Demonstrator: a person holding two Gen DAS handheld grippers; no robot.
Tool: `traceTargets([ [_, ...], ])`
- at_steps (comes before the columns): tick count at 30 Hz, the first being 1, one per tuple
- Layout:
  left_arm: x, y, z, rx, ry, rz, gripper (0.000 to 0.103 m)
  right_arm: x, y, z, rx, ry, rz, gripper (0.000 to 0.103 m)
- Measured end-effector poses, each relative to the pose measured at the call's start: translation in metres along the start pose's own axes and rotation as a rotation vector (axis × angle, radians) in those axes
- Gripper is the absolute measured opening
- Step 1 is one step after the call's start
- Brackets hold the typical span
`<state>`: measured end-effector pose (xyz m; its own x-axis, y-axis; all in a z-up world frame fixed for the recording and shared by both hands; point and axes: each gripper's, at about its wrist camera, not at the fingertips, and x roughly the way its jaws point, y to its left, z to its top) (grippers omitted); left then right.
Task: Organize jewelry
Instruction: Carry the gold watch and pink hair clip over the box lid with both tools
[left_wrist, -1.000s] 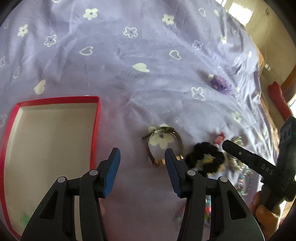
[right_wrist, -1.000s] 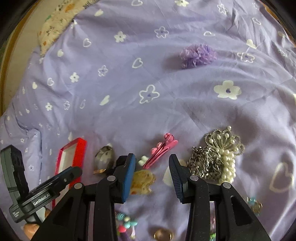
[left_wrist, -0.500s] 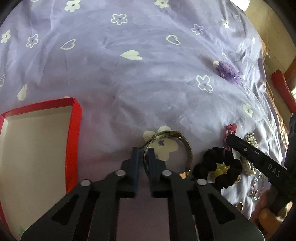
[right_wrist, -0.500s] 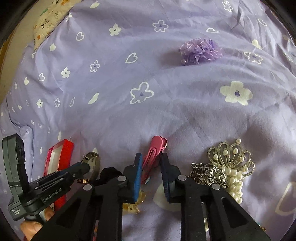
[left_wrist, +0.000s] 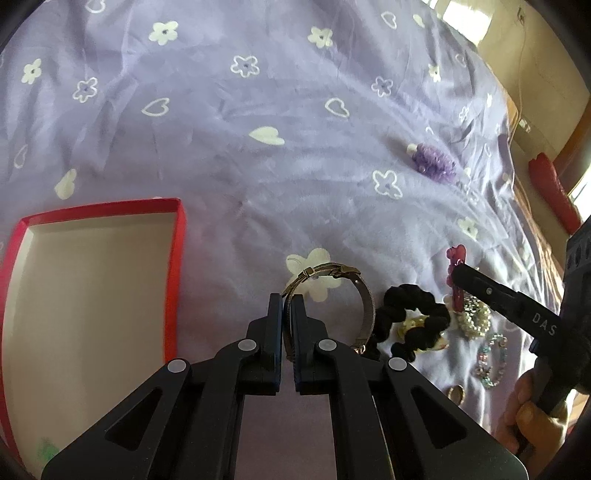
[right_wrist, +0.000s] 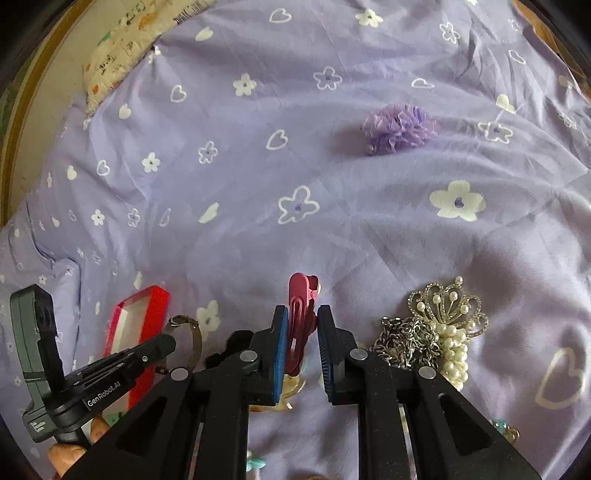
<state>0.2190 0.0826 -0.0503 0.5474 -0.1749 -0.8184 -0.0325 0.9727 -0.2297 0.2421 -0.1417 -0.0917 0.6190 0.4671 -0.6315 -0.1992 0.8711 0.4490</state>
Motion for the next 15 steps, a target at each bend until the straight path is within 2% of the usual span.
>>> traceTargets([
  [8,-0.03,0.014,-0.01,-0.025,-0.037,-0.002,0.003,-0.017,0.025,-0.009,-0.022,0.002,0.078,0.016],
  [15,-0.058,0.044,-0.024,-0.074,-0.071,0.021,0.003,-0.018,0.066,-0.026,-0.078,0.035,0.155,0.016],
])
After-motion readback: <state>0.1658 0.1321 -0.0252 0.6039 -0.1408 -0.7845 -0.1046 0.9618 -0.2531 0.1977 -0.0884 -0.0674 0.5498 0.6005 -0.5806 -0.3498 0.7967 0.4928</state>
